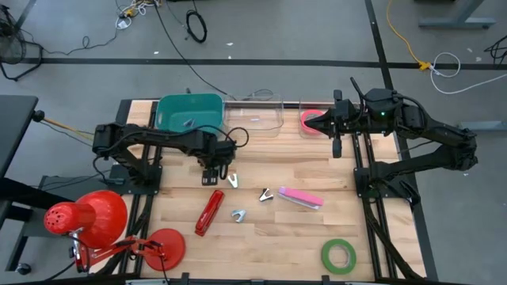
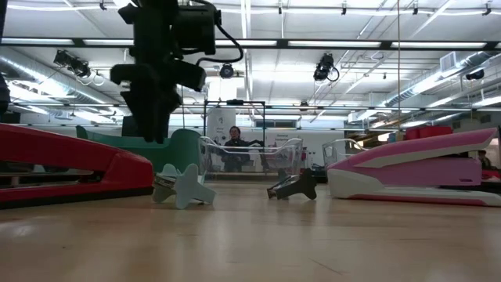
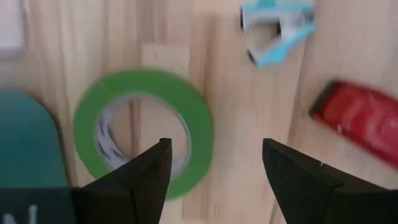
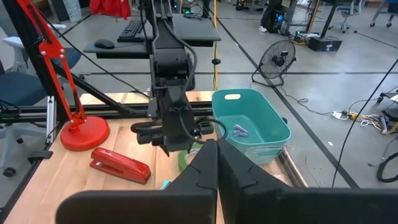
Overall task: Pick and place Stapler, Stapler remover, tape
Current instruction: Put the top green tape into the right transparent bin
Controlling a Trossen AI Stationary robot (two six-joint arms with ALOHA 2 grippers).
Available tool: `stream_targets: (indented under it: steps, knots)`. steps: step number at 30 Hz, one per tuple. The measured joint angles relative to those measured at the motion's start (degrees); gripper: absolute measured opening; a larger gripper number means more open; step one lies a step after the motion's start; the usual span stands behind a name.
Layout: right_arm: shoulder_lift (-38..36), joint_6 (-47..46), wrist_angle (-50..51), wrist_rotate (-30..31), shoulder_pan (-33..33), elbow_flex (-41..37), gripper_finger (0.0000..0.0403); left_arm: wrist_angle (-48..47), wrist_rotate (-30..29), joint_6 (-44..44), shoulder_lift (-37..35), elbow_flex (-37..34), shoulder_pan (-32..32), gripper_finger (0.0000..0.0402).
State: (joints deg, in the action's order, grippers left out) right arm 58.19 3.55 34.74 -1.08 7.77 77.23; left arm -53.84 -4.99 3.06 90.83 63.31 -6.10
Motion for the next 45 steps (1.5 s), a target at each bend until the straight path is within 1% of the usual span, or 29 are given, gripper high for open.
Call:
stream_targets:
  steps: [3,8,15,21,26,32,45]
  knots:
    - [0.00,0.00,0.00,0.00,0.00,0.00,0.0002,2.36,-0.62,0.59,-0.11,0.00,-0.53,0.0252]
    - [0.00,0.00,0.00,0.00,0.00,0.00,0.0002,2.97,-1.21,0.60,-0.31,-0.61,-1.26,0.0252]
    - [0.00,0.00,0.00,0.05,0.00,0.00,0.0002,6.40,-1.70,-1.27,-3.99,-9.34,-1.47,0.0252]
    - [0.02,0.00,0.00,0.11,0.02,0.00,0.0002,11.51,-5.71,0.21,-7.73,-13.49,-1.60,0.0252]
    - [0.04,-0.07,0.02,0.13,0.02,0.00,0.0002,17.15,-4.60,2.22,-9.99,-17.33,-1.63,0.0252]
    - [0.04,-1.03,0.02,0.15,0.02,0.00,0.0002,19.41,-3.67,2.56,-9.84,-20.42,-1.63,0.0252]
    - [0.04,-1.09,0.02,0.15,0.02,0.00,0.0002,24.63,-1.80,3.95,-9.86,-24.48,-2.22,0.0252]
